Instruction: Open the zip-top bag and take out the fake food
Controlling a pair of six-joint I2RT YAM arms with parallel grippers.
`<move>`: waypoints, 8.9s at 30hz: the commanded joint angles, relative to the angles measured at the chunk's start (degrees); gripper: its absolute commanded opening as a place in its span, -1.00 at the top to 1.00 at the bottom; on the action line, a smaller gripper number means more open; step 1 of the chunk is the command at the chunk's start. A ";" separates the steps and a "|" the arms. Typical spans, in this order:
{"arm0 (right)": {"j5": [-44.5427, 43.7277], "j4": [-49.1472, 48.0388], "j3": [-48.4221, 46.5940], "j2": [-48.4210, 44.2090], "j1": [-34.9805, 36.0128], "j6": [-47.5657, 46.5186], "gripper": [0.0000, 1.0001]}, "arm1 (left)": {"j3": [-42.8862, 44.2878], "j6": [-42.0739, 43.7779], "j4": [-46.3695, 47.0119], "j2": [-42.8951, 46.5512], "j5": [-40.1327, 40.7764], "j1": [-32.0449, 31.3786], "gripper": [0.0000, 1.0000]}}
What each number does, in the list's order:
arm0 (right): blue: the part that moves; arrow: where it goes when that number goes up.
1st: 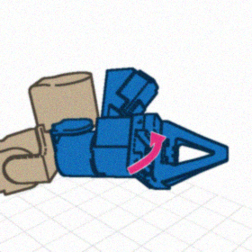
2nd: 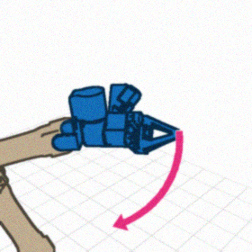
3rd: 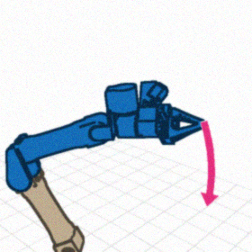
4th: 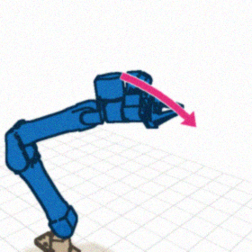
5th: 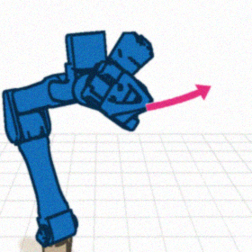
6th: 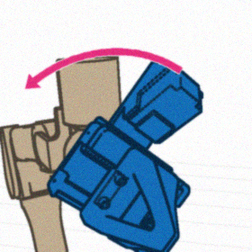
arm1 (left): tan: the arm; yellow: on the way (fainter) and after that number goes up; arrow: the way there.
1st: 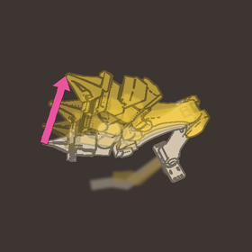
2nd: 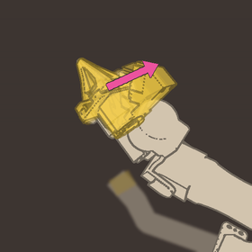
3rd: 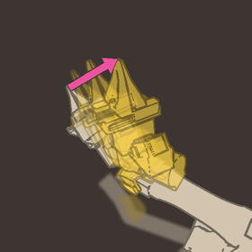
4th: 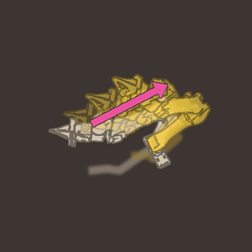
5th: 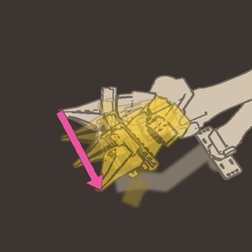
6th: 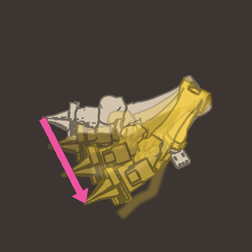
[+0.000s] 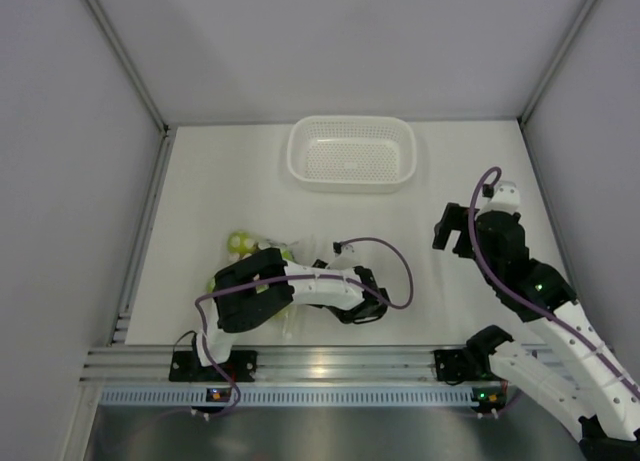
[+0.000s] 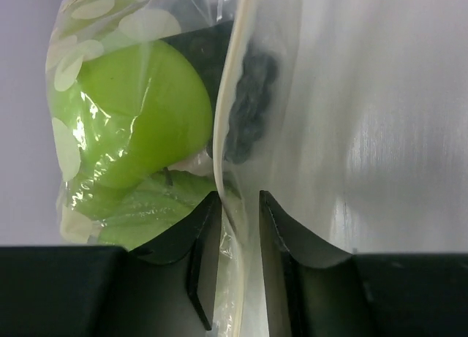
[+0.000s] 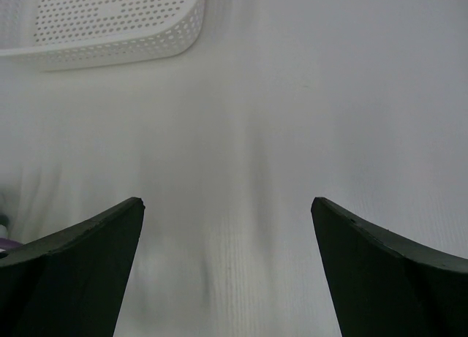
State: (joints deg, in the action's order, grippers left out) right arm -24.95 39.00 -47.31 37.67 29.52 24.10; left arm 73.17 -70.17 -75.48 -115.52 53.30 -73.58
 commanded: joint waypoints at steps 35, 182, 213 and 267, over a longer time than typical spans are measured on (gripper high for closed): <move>45.08 -15.19 -0.23 6.26 1.33 -13.28 -0.99 | 29.95 -18.66 -4.32 20.33 14.56 8.81 1.00; 31.01 -49.64 18.22 -4.98 24.80 -23.57 -0.06 | 2.95 100.14 40.50 45.65 -97.06 29.90 1.00; 36.91 -39.19 8.73 0.73 24.01 -28.67 1.00 | 3.56 100.14 40.50 44.16 -99.62 30.60 1.00; 30.23 -43.48 11.53 -1.28 24.01 -25.95 1.00 | 8.84 99.53 40.50 36.07 -101.21 26.30 1.00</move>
State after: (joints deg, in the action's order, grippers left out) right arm 7.70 2.63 -35.97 38.76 53.82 -3.66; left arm 82.81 28.40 -36.82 -81.62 -49.45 -47.27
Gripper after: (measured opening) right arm 0.004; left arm 0.068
